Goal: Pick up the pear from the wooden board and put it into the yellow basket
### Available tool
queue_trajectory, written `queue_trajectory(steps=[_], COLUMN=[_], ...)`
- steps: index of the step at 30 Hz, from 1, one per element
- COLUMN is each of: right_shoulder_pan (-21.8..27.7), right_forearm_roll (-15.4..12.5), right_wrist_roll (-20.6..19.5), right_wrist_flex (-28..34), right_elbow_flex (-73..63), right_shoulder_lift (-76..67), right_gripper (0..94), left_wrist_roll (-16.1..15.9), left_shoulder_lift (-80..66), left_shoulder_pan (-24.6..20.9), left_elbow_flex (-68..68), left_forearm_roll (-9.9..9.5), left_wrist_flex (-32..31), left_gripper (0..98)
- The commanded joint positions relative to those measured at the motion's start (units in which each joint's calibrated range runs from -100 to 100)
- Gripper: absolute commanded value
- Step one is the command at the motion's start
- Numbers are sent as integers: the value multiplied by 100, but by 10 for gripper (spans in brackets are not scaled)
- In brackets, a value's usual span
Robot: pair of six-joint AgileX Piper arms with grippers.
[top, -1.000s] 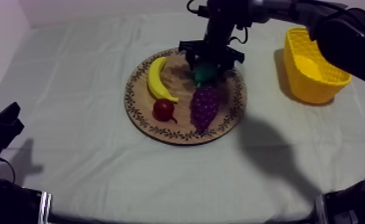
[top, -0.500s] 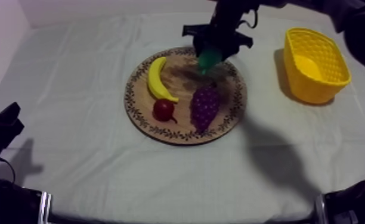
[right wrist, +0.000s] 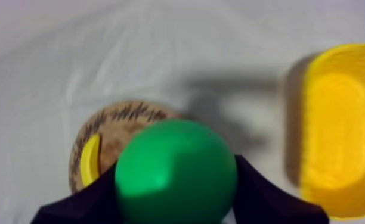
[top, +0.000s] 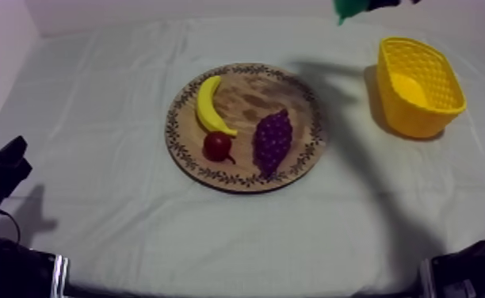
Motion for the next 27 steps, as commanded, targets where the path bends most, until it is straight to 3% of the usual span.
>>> queue_trajectory(steps=[1,10,18,27], right_shoulder_pan=[357,1263,1488,1555], right_forearm_roll=[86,209,337,364], right_wrist_roll=[1,228,224,184], right_wrist_flex=[-174,-832,-1249,-1318], right_elbow_flex=[404,2055,2926,3048], right_shoulder_lift=[-628,-1260,-1191,-915], right_gripper=[420,438,478,731], left_wrist_roll=[-2,-2,-2,-2], left_shoulder_lift=[0,0,0,0], left_shoulder_pan=[2,2,2,2], left_elbow_flex=[5,5,5,5], left_forearm_roll=[2,2,2,2], left_wrist_flex=[-1,-1,-1,-1], left_gripper=[1,1,1,1])
